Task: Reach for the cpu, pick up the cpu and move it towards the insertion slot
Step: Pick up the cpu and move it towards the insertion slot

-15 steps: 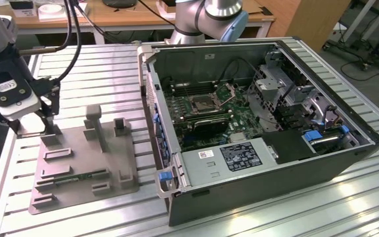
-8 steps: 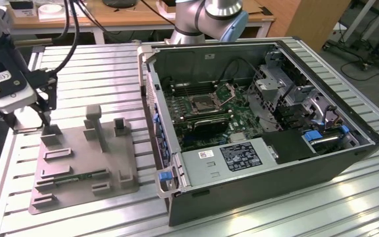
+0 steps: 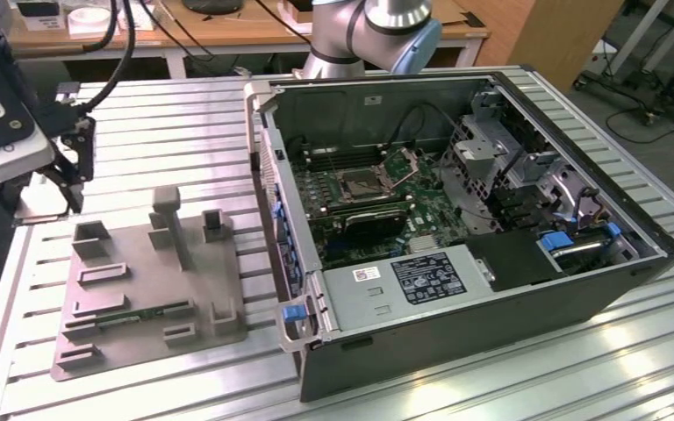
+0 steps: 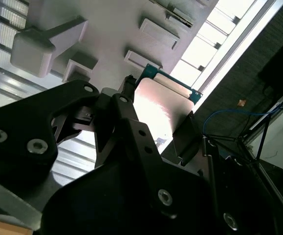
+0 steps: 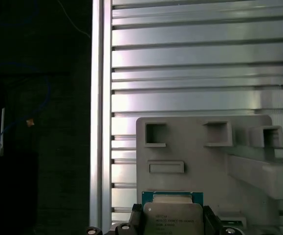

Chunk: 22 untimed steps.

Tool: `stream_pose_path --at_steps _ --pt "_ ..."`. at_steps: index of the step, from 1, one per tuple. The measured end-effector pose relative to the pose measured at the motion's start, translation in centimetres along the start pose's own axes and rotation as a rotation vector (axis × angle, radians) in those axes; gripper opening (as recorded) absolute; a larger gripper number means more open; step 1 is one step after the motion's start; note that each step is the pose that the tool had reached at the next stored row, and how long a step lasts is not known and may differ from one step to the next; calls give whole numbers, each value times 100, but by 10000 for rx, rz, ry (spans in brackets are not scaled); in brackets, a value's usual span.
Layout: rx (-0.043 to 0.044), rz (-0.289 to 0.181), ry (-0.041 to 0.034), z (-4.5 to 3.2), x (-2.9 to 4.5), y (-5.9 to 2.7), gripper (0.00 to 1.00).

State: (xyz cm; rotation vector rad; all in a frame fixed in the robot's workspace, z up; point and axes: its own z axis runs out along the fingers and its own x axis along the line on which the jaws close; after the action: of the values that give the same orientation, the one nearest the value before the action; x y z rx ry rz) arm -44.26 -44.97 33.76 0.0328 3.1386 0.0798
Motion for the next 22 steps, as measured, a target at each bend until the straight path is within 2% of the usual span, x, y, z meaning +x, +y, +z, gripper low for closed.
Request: stream_pose_path --at_steps 14,22 --pt "-1 -1 -12 -278 1 14 55" --pt "0 -1 -19 -475 2 24 55"
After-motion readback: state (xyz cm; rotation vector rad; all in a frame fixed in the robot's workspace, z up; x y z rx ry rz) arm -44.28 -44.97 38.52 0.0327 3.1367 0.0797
